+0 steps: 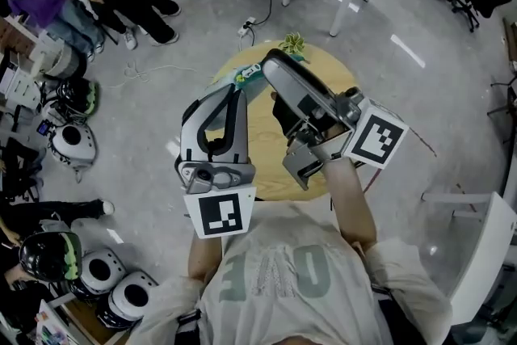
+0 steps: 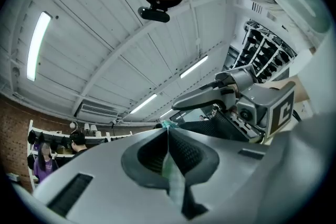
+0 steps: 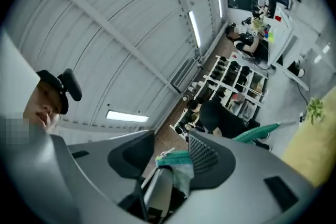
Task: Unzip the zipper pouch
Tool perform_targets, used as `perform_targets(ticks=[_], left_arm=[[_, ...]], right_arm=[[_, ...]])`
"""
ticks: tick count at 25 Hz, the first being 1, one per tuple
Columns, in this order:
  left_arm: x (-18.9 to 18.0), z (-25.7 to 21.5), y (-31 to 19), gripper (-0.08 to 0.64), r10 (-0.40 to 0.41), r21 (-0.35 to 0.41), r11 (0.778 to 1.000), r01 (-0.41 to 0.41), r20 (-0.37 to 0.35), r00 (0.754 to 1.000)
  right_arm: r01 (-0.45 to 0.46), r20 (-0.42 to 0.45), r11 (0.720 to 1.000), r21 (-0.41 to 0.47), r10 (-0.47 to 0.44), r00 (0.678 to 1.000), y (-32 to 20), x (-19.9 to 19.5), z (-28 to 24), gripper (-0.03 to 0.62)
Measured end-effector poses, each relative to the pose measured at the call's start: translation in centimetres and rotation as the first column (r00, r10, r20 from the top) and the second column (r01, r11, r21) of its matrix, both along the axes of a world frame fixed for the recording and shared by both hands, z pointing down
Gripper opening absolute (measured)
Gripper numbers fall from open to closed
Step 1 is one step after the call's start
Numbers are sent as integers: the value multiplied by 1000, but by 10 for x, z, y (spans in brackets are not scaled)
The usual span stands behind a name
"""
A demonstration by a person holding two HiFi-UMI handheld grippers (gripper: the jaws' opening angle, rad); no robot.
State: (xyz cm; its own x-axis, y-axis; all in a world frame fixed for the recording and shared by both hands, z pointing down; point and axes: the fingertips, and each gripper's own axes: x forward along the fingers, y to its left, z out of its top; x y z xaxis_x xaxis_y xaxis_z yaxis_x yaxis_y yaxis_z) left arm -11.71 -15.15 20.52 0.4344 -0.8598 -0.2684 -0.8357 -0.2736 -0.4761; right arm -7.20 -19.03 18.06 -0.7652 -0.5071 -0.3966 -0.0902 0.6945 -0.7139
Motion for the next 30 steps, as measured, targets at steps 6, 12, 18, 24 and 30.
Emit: perform_targets(ticks=[6, 12, 18, 24, 30], left_arm=[[11, 12, -11, 29, -21, 9, 1000, 20, 97, 995], [19, 22, -20, 29, -23, 6, 1000, 23, 137, 990], [21, 22, -24, 29, -15, -1, 1000, 15, 115, 993], [19, 25, -23, 29, -4, -21, 1000, 5, 35, 999], [23, 29, -25, 28, 12, -48, 999, -12, 3, 1000]], right_arm=[[60, 73, 995, -84, -54, 996, -8, -2, 8, 160], [59, 105, 988, -140, -45, 993, -20, 1, 17, 93], [-13, 34, 986, -168, 19, 999, -30, 5, 30, 35], [-62, 1, 986, -152, 62, 998, -31, 6, 37, 32], [-131, -65, 984, -117, 124, 990, -33, 11, 44, 31]])
